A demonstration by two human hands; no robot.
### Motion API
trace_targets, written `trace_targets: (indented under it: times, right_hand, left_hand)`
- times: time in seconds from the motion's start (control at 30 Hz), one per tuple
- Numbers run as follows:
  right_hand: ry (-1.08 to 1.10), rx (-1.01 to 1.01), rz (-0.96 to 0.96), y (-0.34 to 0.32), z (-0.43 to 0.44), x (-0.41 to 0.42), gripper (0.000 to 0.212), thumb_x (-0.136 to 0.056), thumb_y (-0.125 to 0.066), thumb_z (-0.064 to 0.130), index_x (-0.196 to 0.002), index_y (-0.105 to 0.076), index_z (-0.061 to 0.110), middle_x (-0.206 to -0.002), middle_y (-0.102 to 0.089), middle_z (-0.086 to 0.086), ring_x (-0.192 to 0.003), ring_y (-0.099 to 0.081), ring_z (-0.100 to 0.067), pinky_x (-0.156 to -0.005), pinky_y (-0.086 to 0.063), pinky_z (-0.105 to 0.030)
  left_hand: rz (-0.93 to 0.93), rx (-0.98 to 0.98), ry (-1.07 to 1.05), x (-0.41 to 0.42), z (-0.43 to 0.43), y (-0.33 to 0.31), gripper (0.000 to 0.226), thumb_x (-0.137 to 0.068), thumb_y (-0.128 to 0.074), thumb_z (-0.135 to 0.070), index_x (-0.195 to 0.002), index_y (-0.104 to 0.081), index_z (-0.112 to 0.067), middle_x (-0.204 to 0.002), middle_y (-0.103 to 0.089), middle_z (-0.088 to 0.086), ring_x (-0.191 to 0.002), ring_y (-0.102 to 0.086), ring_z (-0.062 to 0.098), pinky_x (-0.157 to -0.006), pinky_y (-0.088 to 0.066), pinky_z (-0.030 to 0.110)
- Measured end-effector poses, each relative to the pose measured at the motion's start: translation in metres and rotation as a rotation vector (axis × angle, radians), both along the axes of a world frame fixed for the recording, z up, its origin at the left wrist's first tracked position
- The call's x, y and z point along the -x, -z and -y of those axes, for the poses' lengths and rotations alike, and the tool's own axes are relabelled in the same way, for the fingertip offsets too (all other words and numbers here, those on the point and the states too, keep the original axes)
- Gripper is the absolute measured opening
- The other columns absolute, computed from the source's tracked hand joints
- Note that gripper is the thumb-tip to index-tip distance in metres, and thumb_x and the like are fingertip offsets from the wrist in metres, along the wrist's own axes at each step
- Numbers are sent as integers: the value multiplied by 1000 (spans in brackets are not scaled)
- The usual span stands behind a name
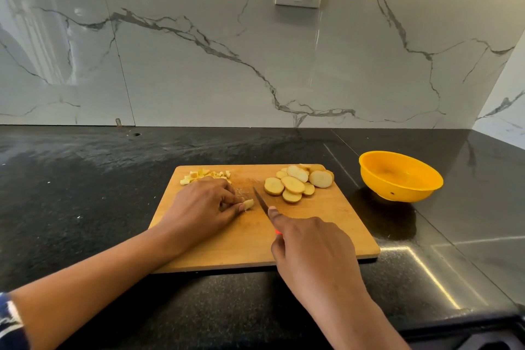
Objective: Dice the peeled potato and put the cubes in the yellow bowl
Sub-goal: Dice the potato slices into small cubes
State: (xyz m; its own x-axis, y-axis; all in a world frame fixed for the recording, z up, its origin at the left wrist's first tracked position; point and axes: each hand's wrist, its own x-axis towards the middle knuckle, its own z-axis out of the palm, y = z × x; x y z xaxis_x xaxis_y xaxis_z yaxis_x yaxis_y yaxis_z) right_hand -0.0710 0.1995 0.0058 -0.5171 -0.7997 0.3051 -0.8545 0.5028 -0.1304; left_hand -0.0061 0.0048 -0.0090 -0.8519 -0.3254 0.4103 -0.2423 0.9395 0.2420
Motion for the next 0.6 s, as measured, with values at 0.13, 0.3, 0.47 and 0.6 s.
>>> trace_targets:
  times: [0.13, 0.3, 0.47, 0.6]
  right_hand:
    - [-28, -10, -16, 3, 5, -6, 51, -102, -33, 31, -151, -18, 33, -86, -50, 5, -77, -47, -17, -59, -37, -29]
    - [-25, -31, -23, 6, 12, -3, 52, -102, -35, 28, -151, -19, 30, -94, -59, 3, -79, -50, -18, -61, -39, -30]
    - [-43, -14, -27, 7, 15, -1, 51, -103, -33, 28, -151, -17, 30, -92, -54, 3, -78, -47, -17, -61, -38, -29]
    - [-56, -15, -24, 9, 16, -1, 51, -103, -33, 29, -151, -17, 31, -96, -57, 3, -78, -48, -16, -63, -39, -29]
  left_hand:
    - [1, -8, -41, 1, -2, -2, 28, -86, -59, -49, -101, -73, -31, -103, -64, -17, -89, -52, 1, -75, -47, 23]
    - [1, -130, -82, 3, -1, -4, 23, -81, -65, -49, -90, -75, -31, -94, -64, -18, -80, -52, 1, -66, -42, 22]
    - [12, -178, -94, 5, 1, -5, 16, -79, -68, -48, -85, -74, -34, -90, -62, -19, -77, -54, 3, -66, -46, 26]
    - [24, -197, -108, 8, 1, -7, 15, -78, -69, -47, -80, -74, -33, -91, -63, -17, -77, -54, 6, -67, -50, 32]
